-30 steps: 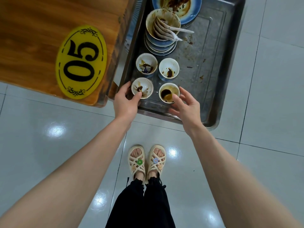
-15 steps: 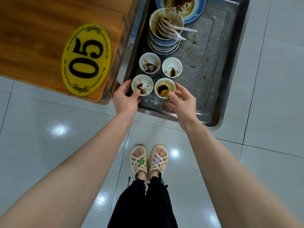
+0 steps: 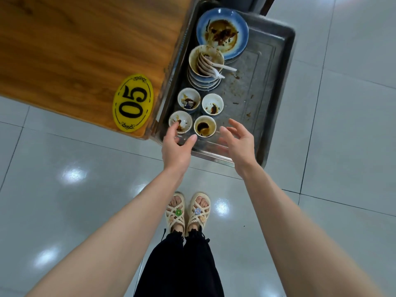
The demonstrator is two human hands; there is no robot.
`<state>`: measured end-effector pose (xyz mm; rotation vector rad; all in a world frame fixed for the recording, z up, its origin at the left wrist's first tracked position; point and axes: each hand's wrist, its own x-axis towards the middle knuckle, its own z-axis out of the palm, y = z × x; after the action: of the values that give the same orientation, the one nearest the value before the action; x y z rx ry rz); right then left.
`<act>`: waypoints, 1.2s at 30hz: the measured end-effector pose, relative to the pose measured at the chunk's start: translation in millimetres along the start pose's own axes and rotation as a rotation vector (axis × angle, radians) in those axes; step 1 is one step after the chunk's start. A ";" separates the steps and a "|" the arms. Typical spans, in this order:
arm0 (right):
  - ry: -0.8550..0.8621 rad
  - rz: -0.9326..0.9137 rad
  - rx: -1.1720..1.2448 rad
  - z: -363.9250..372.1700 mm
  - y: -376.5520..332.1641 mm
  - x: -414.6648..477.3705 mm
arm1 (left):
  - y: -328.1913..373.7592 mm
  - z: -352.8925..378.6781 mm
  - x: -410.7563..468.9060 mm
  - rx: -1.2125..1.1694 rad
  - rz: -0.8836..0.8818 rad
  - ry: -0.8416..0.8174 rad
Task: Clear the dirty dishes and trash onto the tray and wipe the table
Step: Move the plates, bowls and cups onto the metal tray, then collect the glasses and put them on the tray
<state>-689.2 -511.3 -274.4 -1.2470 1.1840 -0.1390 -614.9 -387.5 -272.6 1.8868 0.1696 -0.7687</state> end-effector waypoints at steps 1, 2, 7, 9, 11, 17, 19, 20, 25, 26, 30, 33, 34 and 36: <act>-0.004 -0.005 0.005 -4.1 -7.2 -5.7 | 7.3 2.0 -7.3 -0.007 -0.002 -0.019; -0.007 -0.016 0.006 -8.3 -15.8 -11.6 | 16.1 3.8 -14.6 -0.020 0.002 -0.034; 0.006 -0.065 0.019 -31.1 -68.2 -48.1 | 72.3 4.3 -59.4 -0.089 0.048 -0.083; 0.002 -0.069 0.021 -35.2 -83.4 -58.4 | 87.3 3.0 -71.2 -0.108 0.058 -0.088; -0.010 -0.092 0.018 -40.1 -107.5 -74.1 | 109.5 -3.5 -87.7 -0.121 0.079 -0.085; -0.051 -0.204 0.003 -41.4 -184.2 -113.6 | 172.7 -33.5 -121.4 -0.164 0.159 -0.008; -0.051 -0.244 0.003 -35.9 -210.2 -124.8 | 195.0 -47.0 -128.2 -0.181 0.198 0.017; -0.058 -0.265 0.010 -31.7 -223.6 -131.8 | 206.2 -55.5 -131.8 -0.195 0.221 0.033; -0.119 -0.322 0.024 -11.1 -263.0 -151.6 | 240.4 -90.4 -139.2 -0.202 0.284 0.081; -0.132 -0.339 0.025 -5.5 -269.8 -155.7 | 245.3 -98.6 -141.0 -0.205 0.299 0.098; -0.204 -0.412 0.016 28.8 -303.9 -172.1 | 268.6 -142.0 -139.1 -0.239 0.351 0.159; -0.246 -0.451 0.008 61.2 -324.3 -181.2 | 282.8 -179.5 -129.3 -0.259 0.363 0.194; -0.252 -0.462 0.005 73.9 -329.2 -183.8 | 286.7 -192.9 -124.9 -0.259 0.365 0.203; -0.251 -0.485 -0.004 97.9 -336.9 -185.0 | 293.5 -216.0 -116.0 -0.260 0.378 0.216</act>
<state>-533.3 -458.4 86.4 -1.4896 0.6519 -0.3281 -481.7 -305.4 76.3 1.6815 0.0419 -0.2715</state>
